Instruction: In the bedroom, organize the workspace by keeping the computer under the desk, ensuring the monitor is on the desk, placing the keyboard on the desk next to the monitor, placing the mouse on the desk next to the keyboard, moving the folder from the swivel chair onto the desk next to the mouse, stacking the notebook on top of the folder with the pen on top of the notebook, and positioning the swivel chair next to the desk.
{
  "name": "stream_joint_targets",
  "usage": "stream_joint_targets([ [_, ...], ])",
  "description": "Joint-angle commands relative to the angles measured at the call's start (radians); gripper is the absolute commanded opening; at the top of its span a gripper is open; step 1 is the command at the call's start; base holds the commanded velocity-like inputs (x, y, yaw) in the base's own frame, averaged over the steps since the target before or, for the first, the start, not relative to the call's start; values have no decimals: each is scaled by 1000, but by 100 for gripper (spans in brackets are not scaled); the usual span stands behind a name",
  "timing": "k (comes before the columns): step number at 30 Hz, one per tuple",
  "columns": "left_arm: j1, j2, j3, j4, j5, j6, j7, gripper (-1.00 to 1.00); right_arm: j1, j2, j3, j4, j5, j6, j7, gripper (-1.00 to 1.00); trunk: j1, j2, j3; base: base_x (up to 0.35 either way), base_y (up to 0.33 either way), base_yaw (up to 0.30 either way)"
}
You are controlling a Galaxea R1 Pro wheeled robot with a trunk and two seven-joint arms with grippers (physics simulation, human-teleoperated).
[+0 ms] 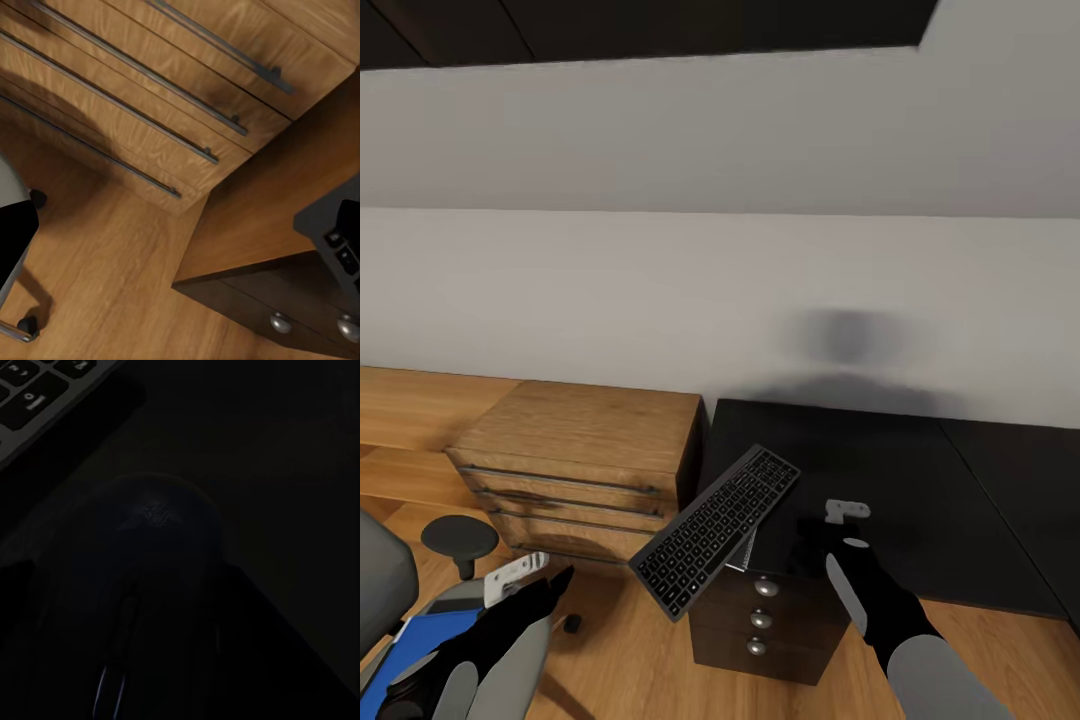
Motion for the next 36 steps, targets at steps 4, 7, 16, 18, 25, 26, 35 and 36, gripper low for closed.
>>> stream_joint_targets([
  [4,-1,0,1,-1,6,6,0,100,-3,-1,5,1,-12,-3,-11,-100,16,-29,-14,0,0,0],
  [7,-1,0,1,-1,6,6,0,100,-3,-1,5,1,-12,-5,-11,-100,27,-50,-23,0,0,0],
  [16,-1,0,1,-1,6,6,1,100,-4,-1,4,0,-11,-5,-11,-100,54,-99,-45,0,0,0],
  [18,-1,0,1,-1,6,6,1,100,-4,-1,4,0,-11,-4,-11,-100,54,-99,-45,0,0,0],
  [25,-1,0,2,0,4,6,1,100,-4,-1,3,0,-11,-4,-12,100,54,-99,-45,0,0,0],
  [26,-1,0,2,0,4,6,1,100,-4,-1,3,-1,-12,-3,-12,100,54,-99,-45,0,0,0],
  [35,-1,0,3,1,4,6,1,100,-4,-1,3,-9,-13,-2,-11,100,31,-57,-26,0,0,0],
  [36,-1,0,3,1,4,6,1,100,-4,-1,3,-10,-13,-3,-11,100,27,-50,-23,0,0,0],
])
